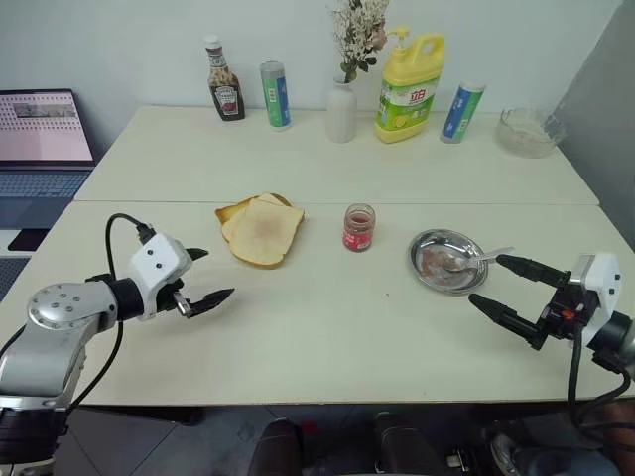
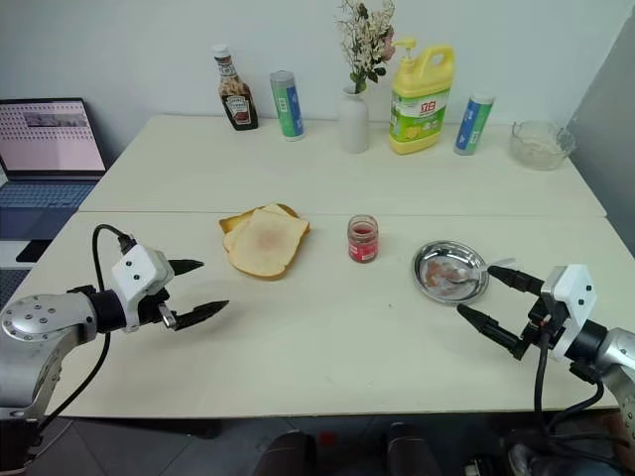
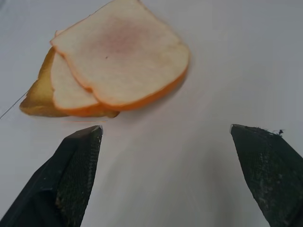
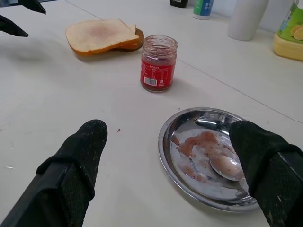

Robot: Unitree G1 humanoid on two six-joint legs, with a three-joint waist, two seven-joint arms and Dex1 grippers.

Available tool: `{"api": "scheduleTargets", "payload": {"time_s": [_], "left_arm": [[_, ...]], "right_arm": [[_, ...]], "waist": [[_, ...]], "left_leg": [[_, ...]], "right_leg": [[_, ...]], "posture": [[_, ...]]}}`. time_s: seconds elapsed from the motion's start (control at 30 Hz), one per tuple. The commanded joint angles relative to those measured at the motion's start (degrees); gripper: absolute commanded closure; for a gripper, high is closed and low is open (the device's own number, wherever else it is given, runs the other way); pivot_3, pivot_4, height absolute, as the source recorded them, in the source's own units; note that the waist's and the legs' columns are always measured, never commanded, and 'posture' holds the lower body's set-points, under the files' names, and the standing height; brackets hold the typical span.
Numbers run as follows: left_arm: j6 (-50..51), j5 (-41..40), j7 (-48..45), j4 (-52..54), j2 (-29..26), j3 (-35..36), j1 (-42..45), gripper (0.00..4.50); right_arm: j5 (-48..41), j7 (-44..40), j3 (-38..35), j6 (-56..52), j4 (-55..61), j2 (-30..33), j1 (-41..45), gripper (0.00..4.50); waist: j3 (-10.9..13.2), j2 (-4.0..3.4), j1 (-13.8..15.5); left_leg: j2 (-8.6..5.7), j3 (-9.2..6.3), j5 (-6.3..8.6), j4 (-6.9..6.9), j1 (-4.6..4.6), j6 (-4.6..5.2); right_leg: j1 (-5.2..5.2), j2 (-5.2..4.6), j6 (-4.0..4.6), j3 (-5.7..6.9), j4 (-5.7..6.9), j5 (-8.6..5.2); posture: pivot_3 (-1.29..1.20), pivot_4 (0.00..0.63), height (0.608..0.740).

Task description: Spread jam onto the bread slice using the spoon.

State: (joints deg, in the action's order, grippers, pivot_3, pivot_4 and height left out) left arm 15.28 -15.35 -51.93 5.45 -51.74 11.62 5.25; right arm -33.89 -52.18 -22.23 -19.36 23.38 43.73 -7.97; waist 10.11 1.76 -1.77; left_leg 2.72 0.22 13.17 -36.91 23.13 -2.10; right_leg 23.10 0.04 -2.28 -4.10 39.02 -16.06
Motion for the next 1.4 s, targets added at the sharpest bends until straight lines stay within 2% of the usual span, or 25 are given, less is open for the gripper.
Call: {"api": "scheduleTargets", "payload": {"time_s": [0.03,0.1,0.17,0.27,0.4,0.5,0.87,1.0,1.1,1.4], "left_arm": [[-3.6,2.3,3.4,-1.1,0.6,2.0,1.1,0.0],[-1.3,1.8,7.2,-1.2,3.0,2.6,2.2,0.0],[8.3,-2.6,13.9,-0.4,8.1,5.0,4.6,0.0],[18.6,-8.6,16.2,2.5,12.0,7.0,5.1,0.0],[27.4,-13.7,18.4,6.2,14.4,7.9,4.4,0.0],[34.1,-17.9,22.4,7.2,18.7,8.5,5.2,0.0],[36.7,-17.9,28.9,0.7,26.4,6.4,12.5,0.0],[37.7,-18.3,29.2,-1.1,29.0,4.8,14.0,0.0],[36.7,-17.7,29.7,-2.2,30.1,4.6,15.2,0.6],[37.0,-17.9,31.0,-2.1,31.3,5.0,14.8,3.55]], "right_arm": [[-0.6,0.0,0.6,0.0,0.4,-0.2,1.6,0.04],[-1.4,0.6,2.1,-1.1,1.5,-0.5,2.8,0.04],[-2.0,1.5,4.6,-3.4,4.0,0.0,5.1,0.04],[-3.2,2.0,6.8,-7.2,7.1,1.8,7.0,0.04],[-4.1,2.2,8.4,-10.1,9.7,3.3,9.3,0.04],[-5.3,2.8,9.8,-11.3,10.5,3.2,13.6,0.04],[-5.2,2.3,11.0,-12.3,10.2,3.2,16.2,0.04],[-4.4,0.3,11.4,-12.3,10.9,5.3,15.2,0.04],[-7.1,-1.2,10.2,-13.7,12.2,6.8,14.2,0.0],[-7.6,-1.0,9.5,-13.8,13.2,7.5,12.6,0.0]], "waist": [[0.0,0.0,0.0],[0.0,0.0,0.0],[0.0,0.01,0.0],[0.0,0.05,0.0],[0.0,0.1,0.0],[0.0,0.1,0.0],[-0.1,0.33,0.2],[-0.1,0.33,0.2],[-0.1,0.33,0.2],[-0.1,0.33,0.1]], "left_leg": [[0.0,0.0,0.0,0.0,0.0,0.0],[0.0,-0.01,0.0,0.0,0.01,0.0],[-0.01,-0.03,0.0,-0.03,0.03,0.0],[-0.01,-0.08,0.0,-0.09,0.05,0.0],[-0.01,-0.14,0.0,-0.06,0.09,0.0],[-0.01,-0.11,0.0,-0.07,0.07,0.0],[-0.07,-0.16,0.0,-0.12,0.1,0.0],[-0.07,-0.17,0.0,-0.1,0.1,0.0],[-0.07,-0.17,0.0,-0.1,0.1,0.0],[-0.07,-0.18,-0.01,-0.1,0.1,-0.01]], "right_leg": [[-0.01,0.0,0.01,0.0,0.0,0.01],[-0.01,0.0,0.02,0.01,0.0,0.01],[-0.01,-0.01,0.01,0.02,0.0,0.03],[-0.02,0.01,-0.04,0.03,0.06,0.06],[-0.01,0.01,0.03,0.09,0.03,0.1],[0.0,0.01,0.04,0.05,0.04,0.1],[-0.04,0.0,0.1,0.08,0.02,0.17],[-0.02,0.01,0.16,0.08,0.02,0.2],[-0.03,0.01,0.16,0.08,0.02,0.21],[-0.03,0.02,0.13,0.08,0.02,0.19]], "posture": [[0.0,0.15,0.74],[0.0,0.15,0.74],[0.0,0.15,0.74],[0.0,0.15,0.74],[0.0,0.15,0.74],[0.0,0.15,0.74],[0.0,0.15,0.74],[0.0,0.15,0.74],[0.0,0.15,0.74],[0.0,0.15,0.74]]}}
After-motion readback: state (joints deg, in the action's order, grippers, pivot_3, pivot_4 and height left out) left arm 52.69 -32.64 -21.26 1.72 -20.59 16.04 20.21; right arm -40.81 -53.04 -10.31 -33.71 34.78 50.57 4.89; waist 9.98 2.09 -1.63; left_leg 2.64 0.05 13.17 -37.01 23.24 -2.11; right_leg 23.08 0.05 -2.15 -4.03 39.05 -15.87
